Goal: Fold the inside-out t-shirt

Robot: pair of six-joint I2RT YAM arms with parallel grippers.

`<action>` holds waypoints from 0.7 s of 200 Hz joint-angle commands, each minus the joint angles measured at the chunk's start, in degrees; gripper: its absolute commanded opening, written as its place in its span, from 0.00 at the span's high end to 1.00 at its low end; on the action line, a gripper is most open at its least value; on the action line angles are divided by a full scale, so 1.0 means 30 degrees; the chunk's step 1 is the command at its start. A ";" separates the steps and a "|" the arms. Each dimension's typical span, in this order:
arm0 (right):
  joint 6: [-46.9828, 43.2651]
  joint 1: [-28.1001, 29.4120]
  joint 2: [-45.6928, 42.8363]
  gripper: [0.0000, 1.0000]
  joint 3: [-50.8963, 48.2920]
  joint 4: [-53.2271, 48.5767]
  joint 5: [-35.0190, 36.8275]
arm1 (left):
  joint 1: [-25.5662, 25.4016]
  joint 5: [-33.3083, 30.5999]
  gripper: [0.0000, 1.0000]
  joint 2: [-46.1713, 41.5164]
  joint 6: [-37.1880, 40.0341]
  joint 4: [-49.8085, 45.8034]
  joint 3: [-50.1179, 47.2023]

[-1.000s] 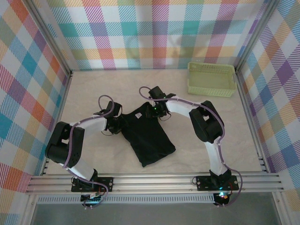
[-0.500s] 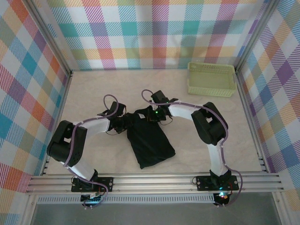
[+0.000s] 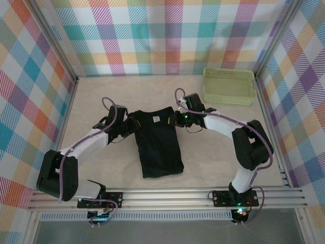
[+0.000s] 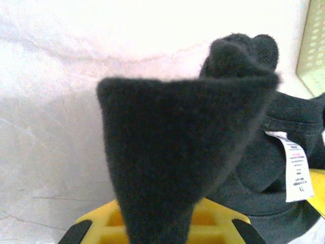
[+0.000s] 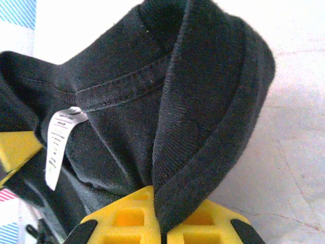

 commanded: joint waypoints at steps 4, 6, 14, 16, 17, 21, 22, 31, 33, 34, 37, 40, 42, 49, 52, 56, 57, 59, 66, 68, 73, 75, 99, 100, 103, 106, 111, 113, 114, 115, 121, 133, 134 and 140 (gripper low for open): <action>0.0070 -0.0768 -0.0666 1.00 0.1842 0.0074 -0.0803 | 0.0486 0.0544 1.00 0.0207 0.0633 -0.0334 0.2354; 0.0046 -0.0815 -0.0672 1.00 0.2021 0.0017 -0.0801 | 0.0501 0.0572 1.00 0.0281 0.0615 -0.0369 0.2528; -0.0020 -0.0942 -0.0613 1.00 0.2662 -0.0239 -0.0789 | 0.0655 0.0619 1.00 0.0479 0.0639 -0.0488 0.3200; -0.0043 -0.0984 -0.0622 1.00 0.2820 -0.0274 -0.0775 | 0.0711 0.0620 1.00 0.0547 0.0638 -0.0517 0.3428; -0.0076 -0.0995 -0.0609 1.00 0.2919 -0.0299 -0.0788 | 0.0740 0.0620 1.00 0.0583 0.0638 -0.0537 0.3515; -0.0169 -0.1049 -0.0532 1.00 0.3258 -0.0440 -0.0741 | 0.0857 0.0634 1.00 0.0744 0.0689 -0.0623 0.3956; -0.0197 -0.1057 -0.0505 1.00 0.3343 -0.0485 -0.0726 | 0.0901 0.0642 1.00 0.0769 0.0707 -0.0634 0.4086; -0.0560 -0.1234 -0.0209 1.00 0.4514 -0.0992 -0.0565 | 0.1205 0.0731 1.00 0.1285 0.0869 -0.0850 0.5376; -0.0624 -0.1298 -0.0125 1.00 0.4806 -0.1151 -0.0500 | 0.1288 0.0758 1.00 0.1422 0.0923 -0.0930 0.5752; -0.0660 -0.1314 -0.0068 1.00 0.4952 -0.1221 -0.0474 | 0.1322 0.0777 1.00 0.1504 0.0956 -0.0978 0.5922; -0.0738 -0.1423 0.0067 1.00 0.5502 -0.1425 -0.0419 | 0.1384 0.0793 1.00 0.1864 0.0985 -0.1118 0.6492; -0.0828 -0.1513 0.0231 1.00 0.6028 -0.1608 -0.0386 | 0.1509 0.0861 1.00 0.2115 0.1033 -0.1268 0.7076; -0.0860 -0.1603 0.0336 1.00 0.6276 -0.1730 -0.0426 | 0.1584 0.0893 1.00 0.2318 0.1066 -0.1364 0.7481; -0.0999 -0.1858 0.0805 1.00 0.7543 -0.1992 -0.0522 | 0.1824 0.1130 1.00 0.2949 0.1120 -0.1626 0.8859; -0.1073 -0.1945 0.0986 1.00 0.8023 -0.2093 -0.0578 | 0.1897 0.1237 1.00 0.3221 0.1189 -0.1686 0.9313; -0.1156 -0.2073 0.1248 1.00 0.8656 -0.2235 -0.0594 | 0.1979 0.1338 1.00 0.3553 0.1273 -0.1726 1.0100; -0.1160 -0.2097 0.1322 1.00 0.8811 -0.2276 -0.0594 | 0.2004 0.1345 1.00 0.3624 0.1307 -0.1727 1.0308; -0.1228 -0.2137 0.1444 1.00 0.9169 -0.2372 -0.0573 | 0.2016 0.1350 1.00 0.3794 0.1362 -0.1721 1.0684; -0.1391 -0.2335 0.1909 1.00 1.0381 -0.2727 -0.0565 | 0.2052 0.1325 1.00 0.4287 0.1600 -0.2459 1.1758; -0.1418 -0.2365 0.2023 1.00 1.0624 -0.2822 -0.0551 | 0.2057 0.1338 1.00 0.4414 0.1669 -0.2541 1.2072; -0.1547 -0.2481 0.2307 1.00 1.1381 -0.3027 -0.0608 | 0.2058 0.1388 1.00 0.4648 0.1892 -0.2682 1.2757; -0.1603 -0.2496 0.2386 1.00 1.1606 -0.3073 -0.0635 | 0.2058 0.1464 1.00 0.4695 0.1977 -0.2692 1.2959; -0.1991 -0.2528 0.2514 1.00 1.2064 -0.2601 -0.1153 | 0.1979 0.2643 1.00 0.4452 0.2417 -0.1696 1.2680; -0.1987 -0.2530 0.2468 1.00 1.1980 -0.2532 -0.1240 | 0.1960 0.2715 1.00 0.4396 0.2450 -0.1478 1.2536; -0.1962 -0.2509 0.2384 1.00 1.1562 -0.2227 -0.1408 | 0.1907 0.2881 1.00 0.4222 0.2505 -0.1100 1.2098; -0.1919 -0.2502 0.2241 1.00 1.1268 -0.1895 -0.1576 | 0.1845 0.2997 1.00 0.4083 0.2591 -0.0822 1.1695; -0.1847 -0.2472 0.2006 1.00 1.0470 -0.1270 -0.1715 | 0.1699 0.3068 1.00 0.3711 0.2726 -0.0424 1.0837; -0.1818 -0.2450 0.1857 1.00 1.0089 -0.1015 -0.1754 | 0.1610 0.3070 1.00 0.3545 0.2786 -0.0274 1.0486; -0.1813 -0.2461 0.1788 1.00 0.9821 -0.0875 -0.1775 | 0.1570 0.3090 1.00 0.3459 0.2825 -0.0196 1.0326; -0.1796 -0.2437 0.1739 1.00 0.9598 -0.0746 -0.1800 | 0.1536 0.3085 1.00 0.3372 0.2845 -0.0112 1.0143; -0.1737 -0.2409 0.1297 1.00 0.8448 0.0021 -0.1968 | 0.1289 0.3121 1.00 0.2831 0.3029 0.0410 0.9031; -0.1567 -0.2307 0.0317 1.00 0.5674 0.1695 -0.2285 | 0.0652 0.3026 1.00 0.1562 0.3057 0.1522 0.6618; -0.1555 -0.2302 0.0241 1.00 0.5547 0.1769 -0.2304 | 0.0593 0.3039 1.00 0.1501 0.3019 0.1640 0.6472; -0.1440 -0.2213 -0.0340 1.00 0.4167 0.2611 -0.2469 | 0.0203 0.3059 1.00 0.0690 0.2895 0.2423 0.4937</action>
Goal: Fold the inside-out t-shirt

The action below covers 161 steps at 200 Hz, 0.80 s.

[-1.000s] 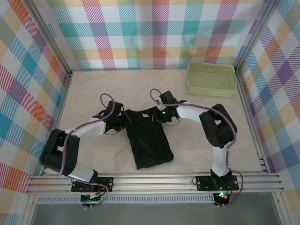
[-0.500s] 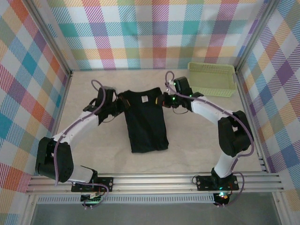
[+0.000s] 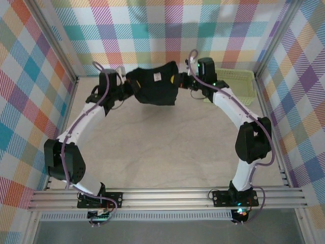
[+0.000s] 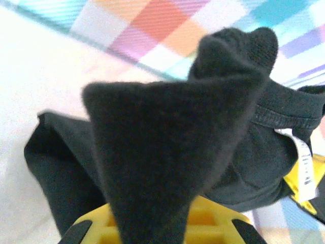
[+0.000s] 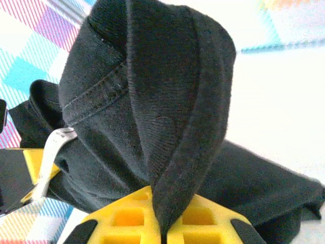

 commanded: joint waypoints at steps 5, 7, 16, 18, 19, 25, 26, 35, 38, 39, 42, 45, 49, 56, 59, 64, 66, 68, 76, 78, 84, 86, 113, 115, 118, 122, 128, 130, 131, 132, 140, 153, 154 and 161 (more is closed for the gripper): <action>0.0018 0.0331 -0.2139 1.00 -0.5140 0.3125 -0.1375 | -0.1544 0.0616 1.00 -0.3073 0.0479 0.2693 -0.5147; 0.0033 0.0381 -0.2335 1.00 -0.5635 0.3328 -0.1395 | -0.1731 0.0566 1.00 -0.3341 0.0422 0.2907 -0.5566; 0.0124 0.0570 -0.3332 1.00 -0.7487 0.3883 -0.1325 | -0.2576 0.0054 1.00 -0.4547 0.0294 0.3583 -0.7624; 0.0147 0.0609 -0.3563 1.00 -0.7987 0.3979 -0.1258 | -0.2759 -0.0029 1.00 -0.4801 0.0303 0.3708 -0.8039; 0.0151 0.0640 -0.3680 1.00 -0.8138 0.4010 -0.1223 | -0.2804 -0.0072 1.00 -0.4936 0.0304 0.3763 -0.8245; 0.0211 0.0825 -0.4327 1.00 -0.9390 0.4207 -0.1080 | -0.3433 -0.0321 1.00 -0.5627 0.0318 0.3868 -0.9160; 0.0227 0.0851 -0.4428 1.00 -0.9573 0.4227 -0.1060 | -0.3536 -0.0379 1.00 -0.5744 0.0327 0.3843 -0.9391; 0.0366 0.1025 -0.5235 1.00 -1.0737 0.4181 -0.0961 | -0.4350 -0.0845 1.00 -0.6752 0.0222 0.3572 -1.0721; 0.0430 0.1118 -0.5588 1.00 -1.1339 0.4165 -0.0902 | -0.4607 -0.0931 1.00 -0.7075 0.0182 0.3523 -1.1049; 0.0454 0.1129 -0.5644 1.00 -1.1426 0.4147 -0.0884 | -0.4695 -0.0962 1.00 -0.7186 0.0170 0.3510 -1.1214; 0.0529 0.1201 -0.6027 1.00 -1.1945 0.4157 -0.0812 | -0.4922 -0.1052 1.00 -0.7518 0.0117 0.3457 -1.1550; 0.0619 0.1261 -0.6361 1.00 -1.2402 0.4176 -0.0752 | -0.5170 -0.1177 1.00 -0.7856 -0.0011 0.3377 -1.1910; 0.0724 0.1389 -0.6768 1.00 -1.3022 0.4265 -0.0665 | -0.5440 -0.1395 1.00 -0.8293 -0.0207 0.3226 -1.2446; 0.0965 0.1586 -0.7404 1.00 -1.3902 0.4313 -0.0522 | -0.5837 -0.1834 1.00 -0.9090 -0.0483 0.2977 -1.3155; 0.1062 0.1646 -0.7613 1.00 -1.4225 0.4291 -0.0474 | -0.5936 -0.2011 1.00 -0.9418 -0.0595 0.2903 -1.3492; 0.1210 0.1774 -0.8027 1.00 -1.4705 0.4255 -0.0441 | -0.6119 -0.2207 1.00 -0.9909 -0.0796 0.2870 -1.3984; 0.1246 0.1833 -0.8150 1.00 -1.4874 0.4226 -0.0407 | -0.6186 -0.2271 1.00 -1.0103 -0.0893 0.2878 -1.4162; 0.1292 0.1885 -0.8276 1.00 -1.5012 0.4197 -0.0413 | -0.6239 -0.2331 1.00 -1.0262 -0.0961 0.2880 -1.4339; 0.1437 0.2129 -0.8697 1.00 -1.5497 0.4072 -0.0229 | -0.6389 -0.2586 1.00 -1.0868 -0.1203 0.2811 -1.4904; 0.1457 0.2200 -0.8786 1.00 -1.5585 0.4049 -0.0171 | -0.6407 -0.2659 1.00 -1.0995 -0.1258 0.2804 -1.5015; 0.1526 0.2393 -0.8945 1.00 -1.5786 0.4040 0.0068 | -0.6421 -0.2810 1.00 -1.1256 -0.1331 0.2787 -1.5268; 0.1530 0.2449 -0.8973 1.00 -1.5833 0.4026 0.0152 | -0.6423 -0.2876 1.00 -1.1312 -0.1341 0.2769 -1.5318; 0.1098 0.2605 -0.8416 1.00 -1.5036 0.3579 0.0738 | -0.6423 -0.4132 1.00 -1.0945 -0.0837 0.2237 -1.4518; 0.1028 0.2590 -0.8342 1.00 -1.4913 0.3486 0.0803 | -0.6423 -0.4269 1.00 -1.0838 -0.0756 0.2170 -1.4391; 0.0901 0.2603 -0.8210 1.00 -1.4644 0.3418 0.0911 | -0.6423 -0.4490 1.00 -1.0692 -0.0651 0.2103 -1.4239; 0.0729 0.2605 -0.8037 1.00 -1.4406 0.3293 0.1052 | -0.6423 -0.4779 1.00 -1.0507 -0.0503 0.2059 -1.3983; 0.0443 0.2605 -0.7751 1.00 -1.3977 0.3197 0.1271 | -0.6401 -0.5269 1.00 -1.0196 -0.0240 0.1952 -1.3619; 0.0381 0.2605 -0.7634 1.00 -1.3821 0.3171 0.1354 | -0.6395 -0.5461 1.00 -1.0080 -0.0168 0.1923 -1.3507; 0.0327 0.2605 -0.7576 1.00 -1.3751 0.3137 0.1387 | -0.6395 -0.5556 1.00 -1.0007 -0.0136 0.1904 -1.3425; 0.0285 0.2605 -0.7517 1.00 -1.3686 0.3105 0.1418 | -0.6394 -0.5633 1.00 -0.9970 -0.0120 0.1894 -1.3355; -0.0061 0.2590 -0.7049 1.00 -1.3019 0.2820 0.1767 | -0.6336 -0.6236 1.00 -0.9510 0.0222 0.1879 -1.2945; -0.0466 0.2605 -0.6214 1.00 -1.2158 0.2472 0.2284 | -0.6046 -0.6740 0.99 -0.8501 0.0520 0.1976 -1.2372; -0.0492 0.2605 -0.6148 1.00 -1.2084 0.2451 0.2321 | -0.6015 -0.6753 0.99 -0.8412 0.0530 0.1989 -1.2345; -0.0625 0.2604 -0.5680 1.00 -1.1784 0.2339 0.2659 | -0.5760 -0.6790 0.98 -0.7847 0.0503 0.2035 -1.2086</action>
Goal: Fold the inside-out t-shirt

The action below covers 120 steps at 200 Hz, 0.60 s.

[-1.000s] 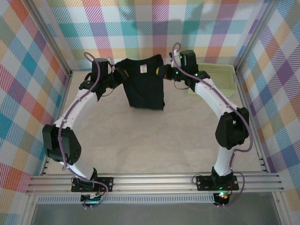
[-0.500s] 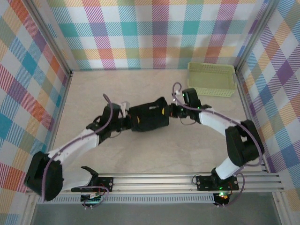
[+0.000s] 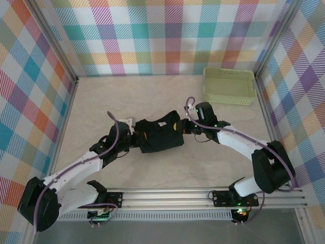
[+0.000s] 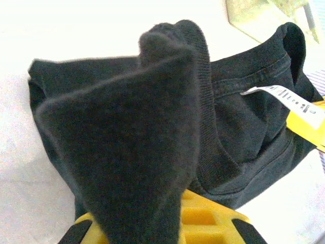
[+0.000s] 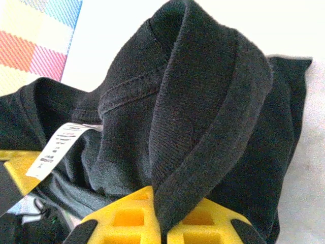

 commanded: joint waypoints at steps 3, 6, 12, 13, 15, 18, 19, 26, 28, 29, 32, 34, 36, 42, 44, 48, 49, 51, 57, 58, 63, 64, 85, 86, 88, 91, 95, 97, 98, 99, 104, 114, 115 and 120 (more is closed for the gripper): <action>-0.1174 0.0004 0.1326 1.00 0.1764 -0.0136 0.1396 | 0.0607 -0.1697 0.98 0.1529 0.0845 0.0159 0.1359; -0.1222 0.0007 0.1559 1.00 0.1906 -0.0182 0.1516 | 0.0699 -0.1688 0.98 0.1759 0.0808 0.0262 0.1425; -0.1319 0.0011 0.2047 1.00 0.2155 -0.0256 0.1615 | 0.0878 -0.1709 0.97 0.2191 0.0796 0.0371 0.1519; -0.1339 -0.0003 0.2136 1.00 0.2229 -0.0258 0.1620 | 0.0906 -0.1742 0.97 0.2268 0.0781 0.0393 0.1527; -0.1368 0.0000 0.2298 1.00 0.2329 -0.0260 0.1639 | 0.0964 -0.1767 0.97 0.2413 0.0769 0.0402 0.1584; -0.1425 0.0006 0.2541 1.00 0.2478 -0.0337 0.1693 | 0.1037 -0.1814 0.97 0.2642 0.0747 0.0417 0.1647; -0.1436 -0.0006 0.2632 1.00 0.2508 -0.0357 0.1703 | 0.1073 -0.1838 0.97 0.2728 0.0742 0.0416 0.1664; -0.1512 0.0007 0.3244 1.00 0.2830 -0.0413 0.1749 | 0.1268 -0.1817 0.96 0.3245 0.0708 0.0480 0.1803; -0.1507 -0.0012 0.3424 1.00 0.2933 -0.0408 0.1744 | 0.1325 -0.1785 0.96 0.3397 0.0692 0.0483 0.1836; -0.1506 -0.0015 0.3513 1.00 0.2970 -0.0437 0.1743 | 0.1349 -0.1780 0.96 0.3457 0.0685 0.0478 0.1861; -0.1545 -0.0018 0.3755 1.00 0.3155 -0.0487 0.1768 | 0.1411 -0.1772 0.96 0.3659 0.0686 0.0522 0.1931; -0.1559 -0.0018 0.3918 1.00 0.3241 -0.0529 0.1764 | 0.1463 -0.1730 0.96 0.3808 0.0665 0.0522 0.1956; -0.1599 -0.0018 0.4098 1.00 0.3351 -0.0569 0.1770 | 0.1506 -0.1749 0.96 0.3926 0.0652 0.0530 0.1992; -0.1650 -0.0012 0.4535 1.00 0.3639 -0.0588 0.1761 | 0.1632 -0.1774 0.95 0.4293 0.0640 0.0542 0.2090; -0.1651 -0.0009 0.4699 1.00 0.3692 -0.0576 0.1769 | 0.1658 -0.1775 0.95 0.4428 0.0631 0.0549 0.2106; -0.1651 -0.0021 0.4979 1.00 0.3844 -0.0514 0.1772 | 0.1752 -0.1753 0.95 0.4657 0.0592 0.0632 0.2131; -0.1651 -0.0020 0.5052 1.00 0.3879 -0.0504 0.1772 | 0.1768 -0.1749 0.95 0.4702 0.0605 0.0655 0.2140; -0.1651 -0.0018 0.5202 1.00 0.3950 -0.0475 0.1772 | 0.1802 -0.1688 0.95 0.4816 0.0601 0.0710 0.2140; -0.1677 -0.0018 0.5581 1.00 0.4179 -0.0491 0.1772 | 0.1963 -0.1700 0.95 0.5091 0.0557 0.0863 0.2114; -0.1679 -0.0018 0.5646 1.00 0.4237 -0.0507 0.1772 | 0.1990 -0.1693 0.95 0.5139 0.0529 0.0888 0.2117; -0.1709 -0.0018 0.5988 1.00 0.4460 -0.0522 0.1772 | 0.2116 -0.1633 0.95 0.5354 0.0491 0.1048 0.2093; -0.1709 -0.0018 0.6055 1.00 0.4495 -0.0523 0.1787 | 0.2155 -0.1631 0.95 0.5417 0.0467 0.1098 0.2092; -0.1818 -0.0018 0.7150 1.00 0.5128 -0.0399 0.2049 | 0.2749 -0.1481 0.93 0.6390 0.0500 0.1507 0.2179; -0.1822 -0.0018 0.7207 1.00 0.5166 -0.0403 0.2057 | 0.2779 -0.1452 0.93 0.6433 0.0530 0.1532 0.2179; -0.1841 -0.0018 0.7308 1.00 0.5223 -0.0384 0.2085 | 0.2838 -0.1408 0.93 0.6538 0.0553 0.1588 0.2201; -0.1880 -0.0018 0.7456 1.00 0.5312 -0.0396 0.2133 | 0.2926 -0.1355 0.93 0.6659 0.0596 0.1657 0.2230; -0.1931 -0.0018 0.7594 1.00 0.5437 -0.0461 0.2217 | 0.3022 -0.1311 0.92 0.6842 0.0670 0.1696 0.2294; -0.1963 -0.0018 0.7676 1.00 0.5489 -0.0486 0.2271 | 0.3067 -0.1307 0.92 0.6904 0.0698 0.1724 0.2333; -0.1983 -0.0018 0.7719 1.00 0.5507 -0.0490 0.2285 | 0.3099 -0.1292 0.92 0.6939 0.0702 0.1714 0.2344; -0.1993 -0.0018 0.7740 1.00 0.5531 -0.0492 0.2307 | 0.3115 -0.1299 0.92 0.7000 0.0719 0.1738 0.2350; -0.2053 -0.0007 0.7853 1.00 0.5632 -0.0494 0.2382 | 0.3223 -0.1200 0.91 0.7162 0.0832 0.1790 0.2430; -0.2214 -0.0020 0.7909 1.00 0.5678 -0.0435 0.2595 | 0.3385 -0.1079 0.90 0.7449 0.1078 0.1984 0.2598; -0.2226 -0.0019 0.7908 1.00 0.5675 -0.0435 0.2608 | 0.3390 -0.1090 0.90 0.7460 0.1097 0.1991 0.2609; -0.2286 -0.0018 0.7890 1.00 0.5672 -0.0365 0.2726 | 0.3444 -0.1072 0.89 0.7524 0.1219 0.2061 0.2695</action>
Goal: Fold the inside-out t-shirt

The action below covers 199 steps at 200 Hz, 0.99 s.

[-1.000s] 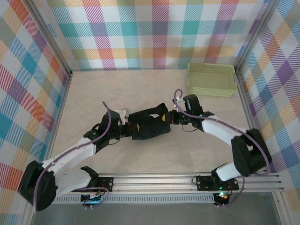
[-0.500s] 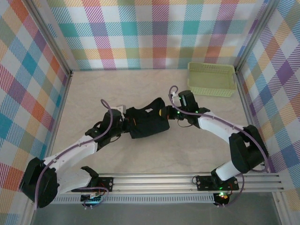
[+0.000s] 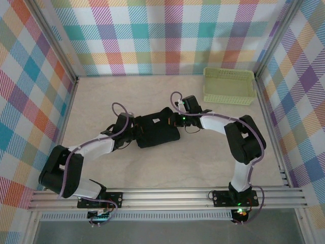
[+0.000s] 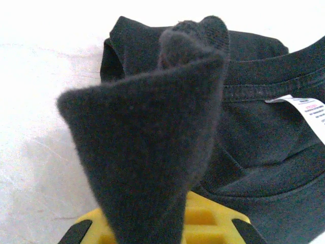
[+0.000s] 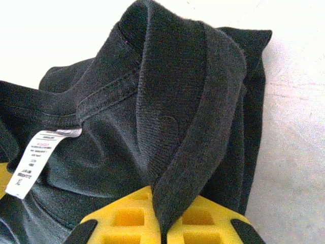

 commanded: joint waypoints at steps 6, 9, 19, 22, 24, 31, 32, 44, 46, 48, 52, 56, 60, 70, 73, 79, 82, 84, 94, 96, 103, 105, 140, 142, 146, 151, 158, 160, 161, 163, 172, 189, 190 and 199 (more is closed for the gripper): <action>-0.0939 -0.0025 0.0109 1.00 0.0557 0.0242 0.0967 | 0.0655 -0.0091 0.88 0.0558 0.0914 0.0989 0.0811; -0.1007 -0.0025 0.0078 1.00 0.0514 0.0327 0.0981 | 0.0663 -0.0090 0.88 0.0543 0.0987 0.1115 0.0799; -0.1160 -0.0025 -0.0009 1.00 0.0383 0.0621 0.1283 | 0.0715 -0.0263 0.87 0.0612 0.1170 0.1508 0.0807; -0.1211 -0.0025 -0.0021 1.00 0.0361 0.0722 0.1387 | 0.0736 -0.0276 0.87 0.0637 0.1220 0.1638 0.0821; -0.1243 -0.0025 -0.0011 1.00 0.0349 0.0795 0.1436 | 0.0748 -0.0285 0.86 0.0686 0.1253 0.1744 0.0818; -0.1294 -0.0047 0.0082 1.00 0.0342 0.0941 0.1588 | 0.0795 -0.0307 0.85 0.0878 0.1306 0.2106 0.0799; -0.1294 -0.0022 0.0101 1.00 0.0358 0.0973 0.1608 | 0.0802 -0.0307 0.85 0.0912 0.1319 0.2158 0.0798; -0.1280 -0.0025 0.0542 1.00 0.0613 0.0860 0.1712 | 0.0976 -0.0335 0.84 0.1579 0.1219 0.2260 0.0995; -0.1253 -0.0025 0.0643 1.00 0.0676 0.0756 0.1737 | 0.1005 -0.0322 0.84 0.1720 0.1164 0.2200 0.1082; -0.1225 -0.0025 0.0755 1.00 0.0757 0.0635 0.1780 | 0.1049 -0.0296 0.84 0.1887 0.1121 0.2111 0.1162; -0.1139 -0.0025 0.0921 1.00 0.0984 0.0348 0.1919 | 0.1122 -0.0151 0.83 0.2193 0.1090 0.2012 0.1341; -0.1078 -0.0023 0.1078 1.00 0.1138 0.0096 0.2023 | 0.1171 0.0017 0.82 0.2496 0.1017 0.1955 0.1469; -0.1020 -0.0025 0.1192 1.00 0.1264 -0.0052 0.2112 | 0.1190 0.0165 0.81 0.2748 0.0995 0.1864 0.1561; -0.0828 -0.0018 0.1271 0.89 0.1312 -0.0328 0.2578 | 0.1191 0.0112 0.77 0.3224 0.0903 0.1252 0.1951; -0.0759 -0.0024 0.1241 0.86 0.1312 -0.0407 0.2743 | 0.1191 0.0042 0.76 0.3300 0.0916 0.0983 0.2063; -0.0735 -0.0025 0.1132 0.81 0.1283 -0.0569 0.3043 | 0.1220 -0.0159 0.70 0.3399 0.0921 0.0395 0.2368; -0.0758 -0.0036 0.1019 0.78 0.1283 -0.0668 0.3134 | 0.1235 -0.0234 0.68 0.3359 0.0962 0.0199 0.2470; -0.0778 -0.0028 0.0945 0.76 0.1305 -0.0732 0.3228 | 0.1246 -0.0282 0.66 0.3329 0.0990 0.0022 0.2549; -0.0897 -0.0025 0.0524 0.68 0.1381 -0.1233 0.3558 | 0.1390 -0.0365 0.58 0.2858 0.1040 -0.0543 0.2745; -0.0908 -0.0025 0.0433 0.67 0.1410 -0.1386 0.3634 | 0.1409 -0.0351 0.56 0.2735 0.1054 -0.0684 0.2793; -0.0956 -0.0062 0.0117 0.62 0.1603 -0.1945 0.3889 | 0.1572 -0.0233 0.51 0.2231 0.1096 -0.0968 0.2875; -0.0989 -0.0049 0.0024 0.61 0.1648 -0.2113 0.3966 | 0.1631 -0.0164 0.49 0.2088 0.1090 -0.1053 0.2899; -0.0514 -0.0342 -0.1385 0.40 0.1564 -0.2922 0.3511 | 0.2473 0.0986 0.24 -0.0056 0.0618 -0.1725 0.2782; -0.0432 -0.0368 -0.1399 0.38 0.1536 -0.2892 0.3315 | 0.2493 0.1107 0.24 -0.0088 0.0567 -0.1668 0.2751; -0.0298 -0.0402 -0.1382 0.36 0.1503 -0.2817 0.2997 | 0.2530 0.1391 0.23 -0.0091 0.0440 -0.1572 0.2619; -0.0128 -0.0433 -0.1299 0.33 0.1490 -0.2724 0.2601 | 0.2538 0.1731 0.23 -0.0017 0.0322 -0.1402 0.2532; 0.0067 -0.0440 -0.1081 0.29 0.1557 -0.2637 0.2206 | 0.2539 0.2175 0.22 0.0198 0.0100 -0.1139 0.2347; 0.0138 -0.0437 -0.0986 0.28 0.1585 -0.2630 0.2095 | 0.2539 0.2313 0.22 0.0305 0.0013 -0.1045 0.2328; 0.0138 -0.0436 -0.0946 0.28 0.1595 -0.2644 0.2037 | 0.2539 0.2365 0.21 0.0347 -0.0031 -0.1000 0.2295; 0.0248 -0.0421 -0.0879 0.27 0.1624 -0.2661 0.1965 | 0.2539 0.2521 0.21 0.0438 -0.0086 -0.0893 0.2249; 0.0440 -0.0450 -0.0427 0.23 0.1857 -0.2703 0.1591 | 0.2539 0.3185 0.21 0.0933 -0.0430 -0.0243 0.1969; 0.0725 -0.0410 0.0388 0.19 0.2285 -0.2907 0.1328 | 0.2539 0.3982 0.19 0.1994 -0.0841 0.0671 0.1680; 0.0741 -0.0423 0.0429 0.19 0.2311 -0.2914 0.1288 | 0.2539 0.4020 0.19 0.2056 -0.0853 0.0693 0.1678; 0.0856 -0.0435 0.0862 0.18 0.2520 -0.2997 0.1053 | 0.2539 0.4270 0.19 0.2627 -0.0999 0.1079 0.1695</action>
